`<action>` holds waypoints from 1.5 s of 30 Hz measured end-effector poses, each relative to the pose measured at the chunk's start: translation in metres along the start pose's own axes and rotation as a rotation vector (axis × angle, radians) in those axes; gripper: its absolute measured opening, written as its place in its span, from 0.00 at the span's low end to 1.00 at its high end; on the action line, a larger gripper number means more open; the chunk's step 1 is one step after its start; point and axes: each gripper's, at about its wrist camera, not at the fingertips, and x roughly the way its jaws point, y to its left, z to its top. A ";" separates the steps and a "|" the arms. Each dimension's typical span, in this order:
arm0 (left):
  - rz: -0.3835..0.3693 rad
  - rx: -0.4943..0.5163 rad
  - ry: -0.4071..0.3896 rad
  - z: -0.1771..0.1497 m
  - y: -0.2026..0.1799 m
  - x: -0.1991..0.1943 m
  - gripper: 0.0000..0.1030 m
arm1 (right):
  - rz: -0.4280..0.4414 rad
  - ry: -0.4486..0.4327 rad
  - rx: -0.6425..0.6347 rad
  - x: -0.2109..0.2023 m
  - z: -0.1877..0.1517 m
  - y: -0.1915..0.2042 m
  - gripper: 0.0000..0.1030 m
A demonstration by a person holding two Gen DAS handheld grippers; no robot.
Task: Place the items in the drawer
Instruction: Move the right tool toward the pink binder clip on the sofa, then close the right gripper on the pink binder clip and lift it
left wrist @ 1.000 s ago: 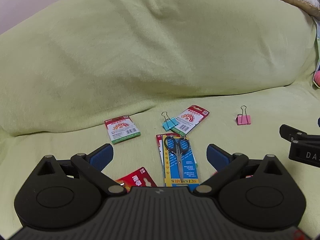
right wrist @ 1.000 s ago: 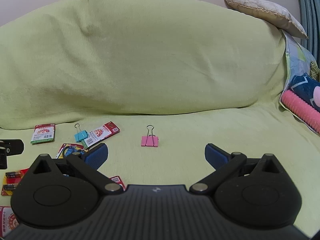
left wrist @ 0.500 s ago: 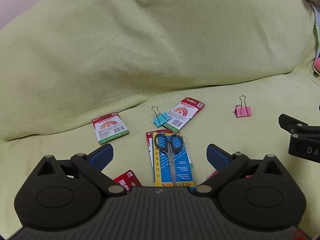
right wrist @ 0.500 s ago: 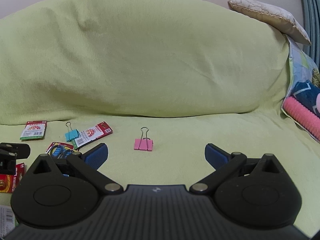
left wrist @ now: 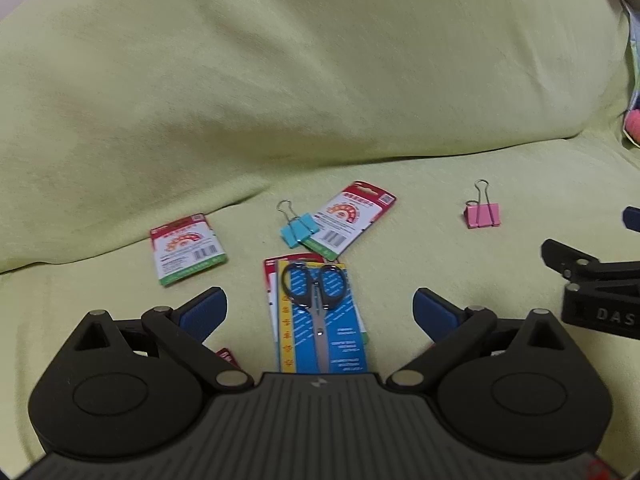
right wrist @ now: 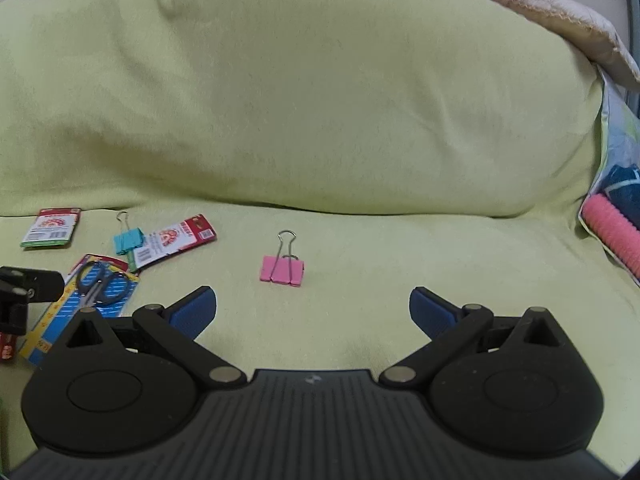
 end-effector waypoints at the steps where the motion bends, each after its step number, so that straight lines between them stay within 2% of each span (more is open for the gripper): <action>1: -0.012 0.005 0.003 0.001 -0.002 0.002 0.97 | 0.010 0.005 0.006 0.004 0.000 -0.001 0.99; 6: -0.010 0.051 -0.010 0.006 -0.008 0.016 0.97 | 0.048 0.026 -0.005 0.027 0.004 -0.002 0.97; 9: -0.019 0.054 -0.018 0.012 -0.007 0.025 0.97 | 0.070 0.045 -0.007 0.046 0.006 -0.004 0.91; 11: -0.028 0.054 -0.022 0.016 -0.007 0.030 0.97 | 0.087 0.066 -0.003 0.060 0.008 -0.007 0.80; 13: -0.045 0.050 -0.022 0.019 -0.007 0.037 0.97 | 0.100 0.085 0.003 0.075 0.010 -0.007 0.76; 16: -0.055 0.036 -0.023 0.024 -0.005 0.045 0.97 | 0.106 0.107 0.010 0.096 0.012 -0.010 0.74; 19: -0.054 0.040 -0.024 0.024 -0.004 0.051 0.97 | 0.112 0.129 0.020 0.114 0.015 -0.010 0.66; 25: -0.050 0.052 -0.011 0.021 -0.002 0.058 0.97 | 0.110 0.151 0.037 0.136 0.019 -0.003 0.63; 27: -0.051 0.048 -0.010 0.021 -0.001 0.059 0.97 | 0.099 0.167 0.037 0.142 0.020 -0.003 0.57; 29: -0.051 0.052 -0.014 0.022 0.001 0.059 0.97 | 0.095 0.176 0.042 0.146 0.019 -0.003 0.52; 34: -0.043 0.061 -0.017 0.021 0.001 0.059 0.97 | 0.091 0.177 0.033 0.150 0.018 -0.003 0.51; 37: -0.043 0.058 -0.010 0.022 0.001 0.059 0.97 | 0.094 0.170 0.007 0.148 0.017 0.000 0.35; 45: -0.038 0.063 -0.004 0.020 0.004 0.051 0.97 | 0.125 0.154 0.004 0.118 0.008 -0.006 0.35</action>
